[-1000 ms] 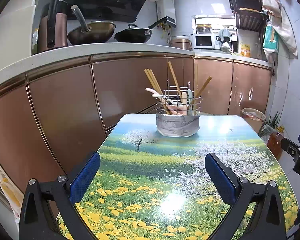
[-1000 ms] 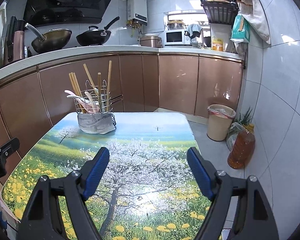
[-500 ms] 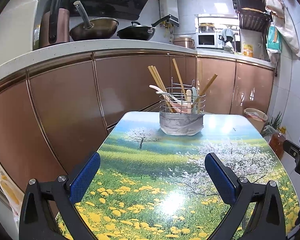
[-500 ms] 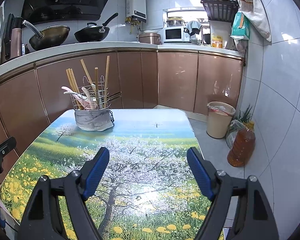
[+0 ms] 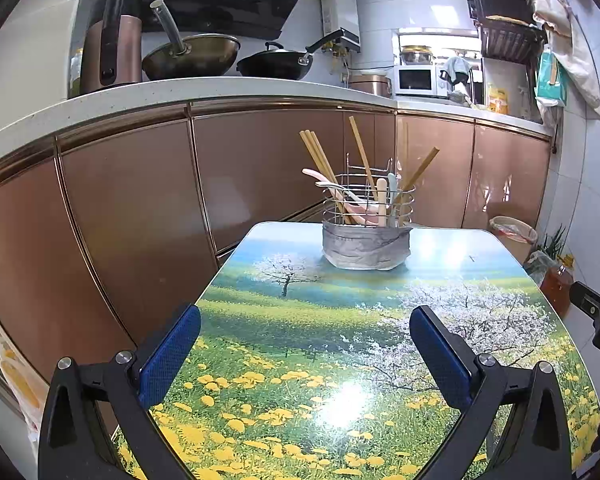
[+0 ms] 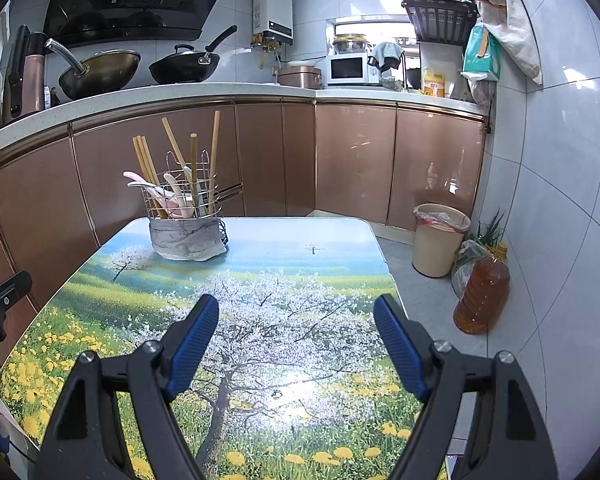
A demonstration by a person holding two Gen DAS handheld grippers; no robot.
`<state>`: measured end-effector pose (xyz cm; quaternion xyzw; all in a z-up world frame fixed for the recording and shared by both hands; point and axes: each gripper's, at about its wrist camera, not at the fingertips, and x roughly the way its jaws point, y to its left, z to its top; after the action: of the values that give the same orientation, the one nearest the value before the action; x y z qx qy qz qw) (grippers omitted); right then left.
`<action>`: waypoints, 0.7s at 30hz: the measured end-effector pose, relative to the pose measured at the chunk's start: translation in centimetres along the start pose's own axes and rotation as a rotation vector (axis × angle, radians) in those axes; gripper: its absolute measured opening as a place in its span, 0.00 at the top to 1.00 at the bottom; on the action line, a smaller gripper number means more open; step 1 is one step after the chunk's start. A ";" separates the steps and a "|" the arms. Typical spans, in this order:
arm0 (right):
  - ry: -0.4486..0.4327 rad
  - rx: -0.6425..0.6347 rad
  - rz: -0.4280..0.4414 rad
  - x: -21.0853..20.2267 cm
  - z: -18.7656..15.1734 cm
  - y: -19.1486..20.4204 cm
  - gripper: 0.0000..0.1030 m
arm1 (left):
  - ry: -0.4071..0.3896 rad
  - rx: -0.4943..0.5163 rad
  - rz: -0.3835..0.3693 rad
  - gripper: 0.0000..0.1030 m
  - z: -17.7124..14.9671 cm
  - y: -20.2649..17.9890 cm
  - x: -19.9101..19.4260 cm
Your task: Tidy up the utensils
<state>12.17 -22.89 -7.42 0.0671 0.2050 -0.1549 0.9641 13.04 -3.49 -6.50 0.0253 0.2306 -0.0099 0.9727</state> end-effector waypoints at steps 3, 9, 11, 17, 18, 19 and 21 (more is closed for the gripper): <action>-0.001 -0.002 0.000 0.0 0.0 0.0 0.23 | 0.002 -0.010 0.002 0.00 0.0 0.3 0.0; -0.005 -0.005 -0.002 -0.1 -0.1 0.0 0.23 | -0.005 -0.016 0.004 0.00 0.1 0.5 -0.2; -0.007 -0.007 -0.002 -0.3 -0.1 0.1 0.23 | -0.009 -0.018 0.003 0.00 0.2 0.5 -0.3; -0.025 -0.015 0.002 -1.0 0.6 0.5 0.23 | -0.031 -0.017 -0.002 0.00 0.8 0.4 -0.9; -0.032 -0.017 0.004 -1.3 0.9 0.5 0.23 | -0.038 -0.014 -0.004 0.00 1.1 0.4 -1.1; -0.038 -0.018 0.005 -1.6 1.2 0.6 0.23 | -0.050 -0.011 -0.006 0.00 1.5 0.3 -1.5; -0.058 -0.016 0.007 -2.3 1.8 0.7 0.23 | -0.070 -0.011 -0.006 0.00 2.1 0.2 -2.0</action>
<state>11.12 -21.95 -4.80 0.0554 0.1780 -0.1516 0.9707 12.18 -3.39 -3.66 0.0189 0.1964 -0.0126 0.9803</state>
